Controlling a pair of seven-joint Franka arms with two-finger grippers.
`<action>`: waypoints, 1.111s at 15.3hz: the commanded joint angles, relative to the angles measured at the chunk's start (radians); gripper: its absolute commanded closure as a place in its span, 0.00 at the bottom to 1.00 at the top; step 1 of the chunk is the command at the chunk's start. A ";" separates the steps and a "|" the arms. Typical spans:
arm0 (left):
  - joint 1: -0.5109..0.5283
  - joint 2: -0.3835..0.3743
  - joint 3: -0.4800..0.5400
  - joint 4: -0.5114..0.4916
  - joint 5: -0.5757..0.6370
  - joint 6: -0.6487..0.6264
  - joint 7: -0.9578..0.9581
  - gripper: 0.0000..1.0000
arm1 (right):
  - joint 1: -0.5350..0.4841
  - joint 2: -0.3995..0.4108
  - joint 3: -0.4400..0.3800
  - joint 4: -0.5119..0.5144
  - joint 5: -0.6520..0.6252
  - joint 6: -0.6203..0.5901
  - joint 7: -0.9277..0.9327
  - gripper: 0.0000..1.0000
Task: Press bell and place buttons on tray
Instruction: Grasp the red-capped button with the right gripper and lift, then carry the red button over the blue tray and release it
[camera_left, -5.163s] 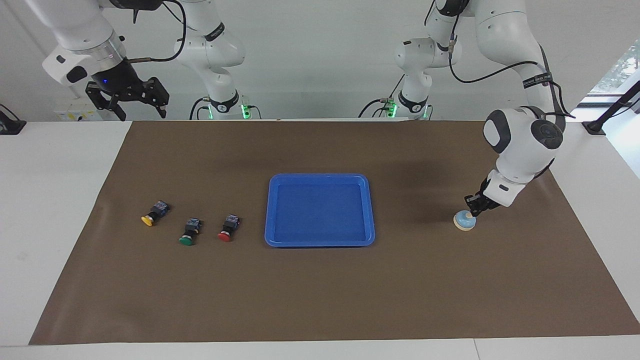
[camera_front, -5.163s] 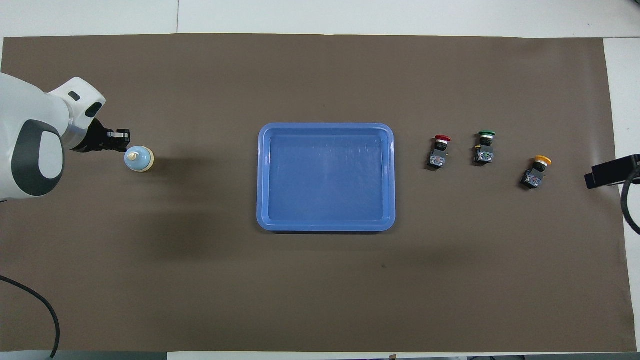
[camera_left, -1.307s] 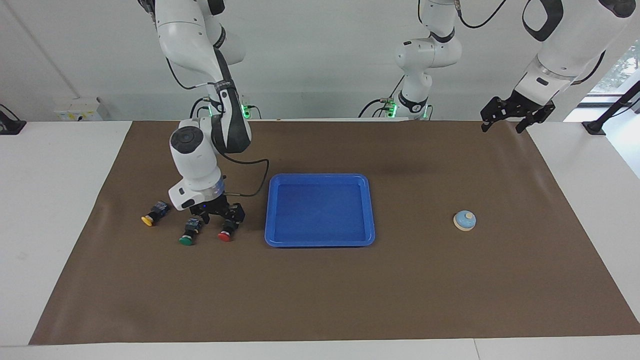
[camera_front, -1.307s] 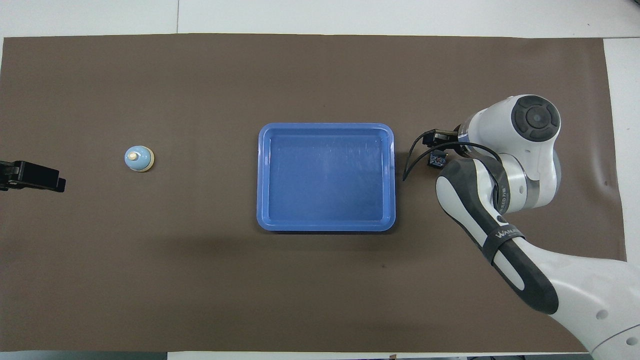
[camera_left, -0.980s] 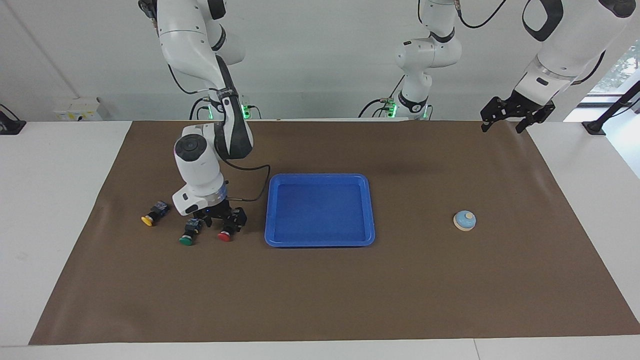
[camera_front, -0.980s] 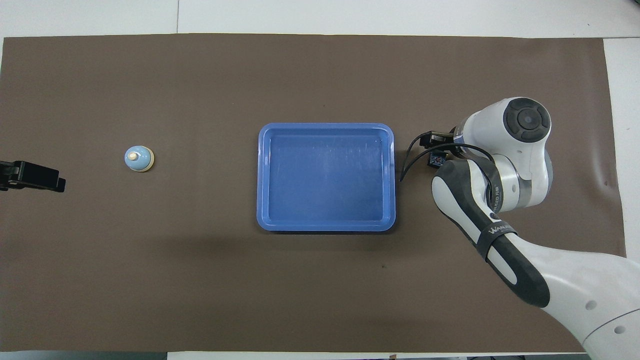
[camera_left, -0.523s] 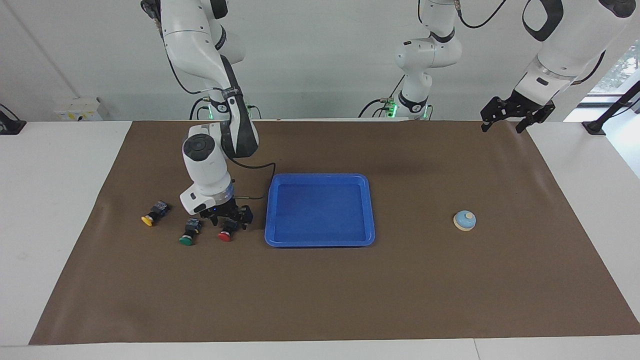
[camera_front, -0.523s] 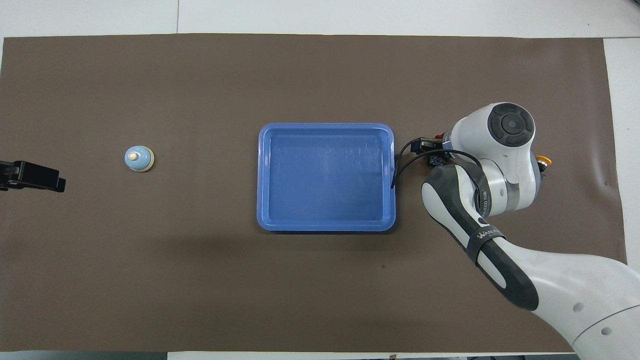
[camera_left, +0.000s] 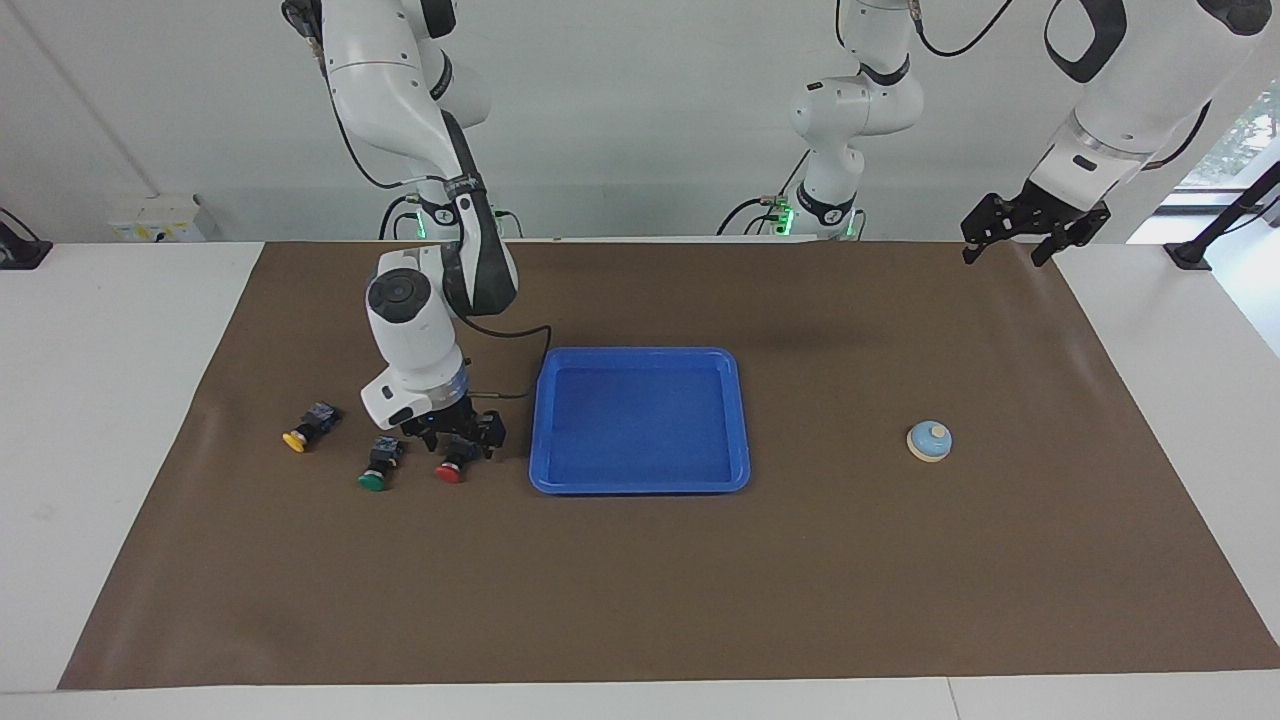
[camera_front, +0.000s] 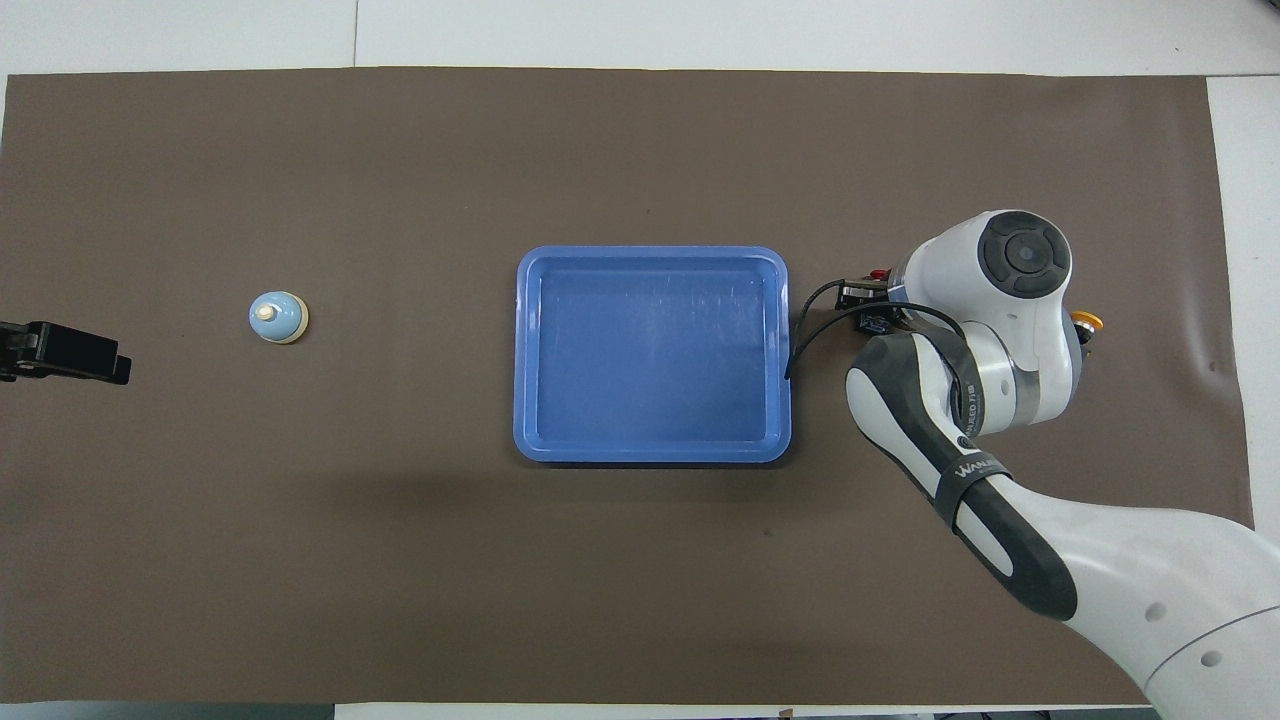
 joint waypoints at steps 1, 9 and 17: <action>-0.004 -0.002 0.005 0.009 0.000 -0.008 0.006 0.00 | -0.002 -0.007 0.004 -0.035 0.001 0.043 0.020 1.00; -0.004 -0.002 0.005 0.009 -0.002 -0.008 0.006 0.00 | 0.047 -0.013 0.007 0.186 0.021 -0.229 0.061 1.00; -0.004 -0.002 0.005 0.009 0.000 -0.008 0.006 0.00 | 0.261 0.048 0.007 0.284 0.026 -0.248 0.424 1.00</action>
